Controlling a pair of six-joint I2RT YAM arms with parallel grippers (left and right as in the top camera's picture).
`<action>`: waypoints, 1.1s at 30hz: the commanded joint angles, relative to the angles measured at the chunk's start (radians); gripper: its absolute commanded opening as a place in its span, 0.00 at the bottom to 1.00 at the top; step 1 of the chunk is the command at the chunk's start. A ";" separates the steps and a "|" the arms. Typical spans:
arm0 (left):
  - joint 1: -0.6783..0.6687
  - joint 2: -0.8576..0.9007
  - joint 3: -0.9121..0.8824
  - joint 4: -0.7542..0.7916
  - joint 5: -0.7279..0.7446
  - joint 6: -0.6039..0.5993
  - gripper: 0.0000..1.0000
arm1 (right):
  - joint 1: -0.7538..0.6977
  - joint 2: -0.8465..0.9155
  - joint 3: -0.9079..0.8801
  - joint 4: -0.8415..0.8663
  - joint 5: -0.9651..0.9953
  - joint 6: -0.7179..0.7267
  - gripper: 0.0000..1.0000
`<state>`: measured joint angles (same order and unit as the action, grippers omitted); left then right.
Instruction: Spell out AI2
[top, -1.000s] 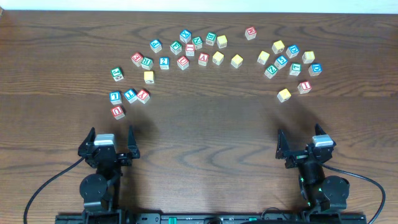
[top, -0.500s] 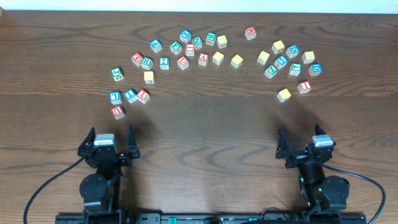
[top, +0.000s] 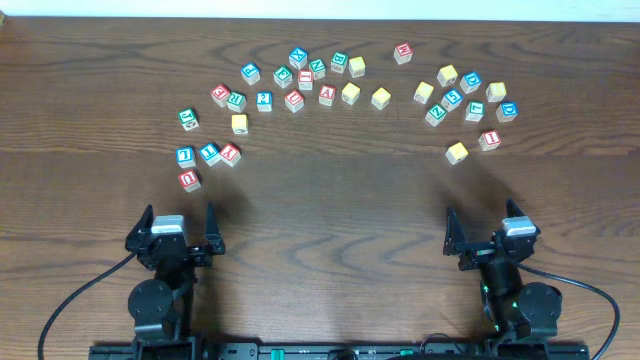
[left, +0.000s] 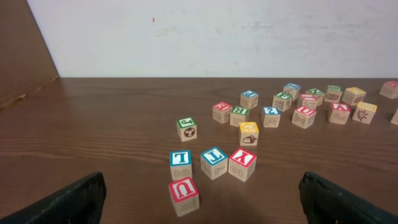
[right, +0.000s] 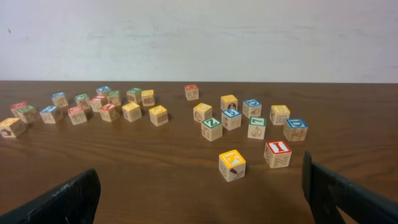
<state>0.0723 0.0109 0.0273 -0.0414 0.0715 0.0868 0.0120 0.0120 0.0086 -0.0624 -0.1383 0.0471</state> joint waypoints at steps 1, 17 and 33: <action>0.006 -0.005 -0.023 -0.024 -0.004 0.013 0.98 | -0.005 -0.006 -0.003 -0.001 -0.003 -0.011 0.99; 0.006 0.012 0.016 -0.020 0.026 0.010 0.98 | -0.005 -0.006 0.009 0.059 -0.021 -0.011 0.99; 0.006 0.460 0.397 -0.062 0.100 -0.020 0.98 | -0.005 0.128 0.280 -0.023 -0.056 -0.072 0.99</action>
<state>0.0723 0.3836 0.3275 -0.0853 0.1200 0.0780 0.0120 0.0814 0.2173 -0.0643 -0.1818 0.0025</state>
